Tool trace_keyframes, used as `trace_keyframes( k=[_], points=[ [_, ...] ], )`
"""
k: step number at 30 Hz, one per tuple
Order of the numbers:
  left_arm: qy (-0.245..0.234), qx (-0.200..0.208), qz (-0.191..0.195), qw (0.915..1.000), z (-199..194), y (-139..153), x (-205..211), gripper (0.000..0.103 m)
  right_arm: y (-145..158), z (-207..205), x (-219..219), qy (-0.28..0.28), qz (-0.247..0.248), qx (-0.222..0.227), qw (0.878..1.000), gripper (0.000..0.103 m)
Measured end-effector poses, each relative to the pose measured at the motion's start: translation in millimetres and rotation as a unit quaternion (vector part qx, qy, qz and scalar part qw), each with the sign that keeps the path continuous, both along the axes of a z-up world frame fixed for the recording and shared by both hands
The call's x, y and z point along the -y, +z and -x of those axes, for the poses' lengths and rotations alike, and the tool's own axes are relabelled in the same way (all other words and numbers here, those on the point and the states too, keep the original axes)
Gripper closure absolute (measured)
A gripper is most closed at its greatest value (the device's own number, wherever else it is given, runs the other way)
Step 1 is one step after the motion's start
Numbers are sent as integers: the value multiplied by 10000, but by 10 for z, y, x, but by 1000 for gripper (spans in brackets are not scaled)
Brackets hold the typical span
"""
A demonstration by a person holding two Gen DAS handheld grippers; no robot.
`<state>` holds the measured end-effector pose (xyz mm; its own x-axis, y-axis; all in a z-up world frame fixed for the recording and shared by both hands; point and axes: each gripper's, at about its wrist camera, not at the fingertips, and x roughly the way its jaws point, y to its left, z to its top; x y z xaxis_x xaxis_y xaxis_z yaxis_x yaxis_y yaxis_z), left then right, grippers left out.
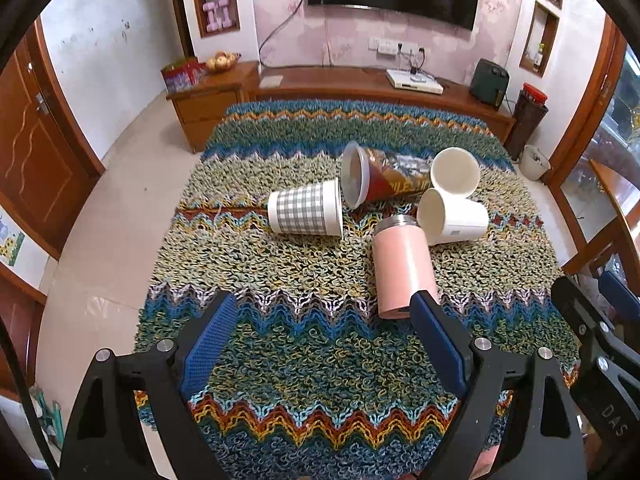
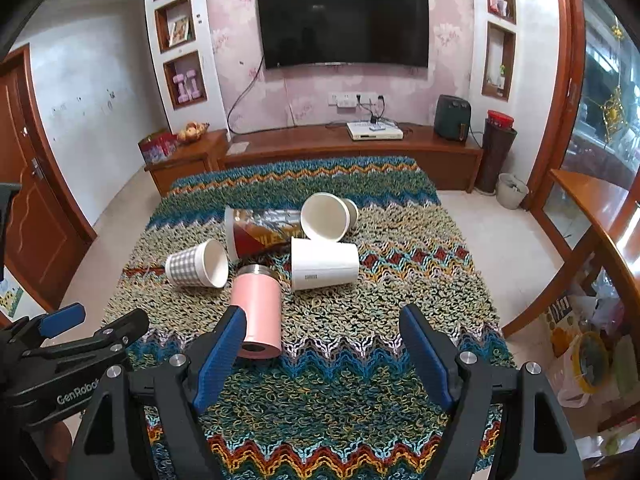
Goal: Flip cup upright
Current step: 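Move the open left gripper toward the pink tumbler lying on its side, then close the left gripper around the middle of the pink tumbler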
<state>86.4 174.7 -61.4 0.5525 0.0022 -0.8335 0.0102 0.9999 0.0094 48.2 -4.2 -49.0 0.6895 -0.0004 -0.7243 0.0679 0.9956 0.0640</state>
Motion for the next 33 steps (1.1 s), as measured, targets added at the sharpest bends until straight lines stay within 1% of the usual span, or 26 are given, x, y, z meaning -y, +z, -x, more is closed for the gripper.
trace_keyframes(
  k=[6, 12, 16, 21, 29, 33],
  points=[
    [-12, -251, -65, 9997, -234, -194, 49, 13, -189, -176, 15, -8, 24, -221, 9998, 24],
    [-50, -535, -1, 9986, -480, -357, 96, 13, -413, -353, 55, 6, 28, -512, 9987, 24],
    [-80, -766, 79, 9970, -602, -459, 133, 13, -506, -441, 98, 1, -10, -622, 9981, 24],
    [-140, -944, 59, 9954, -723, -571, 218, 13, -618, -539, 158, -3, -59, -763, 9971, 24],
    [-327, -1468, 207, 9884, -900, -797, 370, 13, -716, -621, 304, -161, -190, -830, 9962, 24],
    [-424, -1594, 341, 9857, -974, -832, 446, 13, -788, -647, 353, -198, -200, -910, 9955, 24]
  ],
)
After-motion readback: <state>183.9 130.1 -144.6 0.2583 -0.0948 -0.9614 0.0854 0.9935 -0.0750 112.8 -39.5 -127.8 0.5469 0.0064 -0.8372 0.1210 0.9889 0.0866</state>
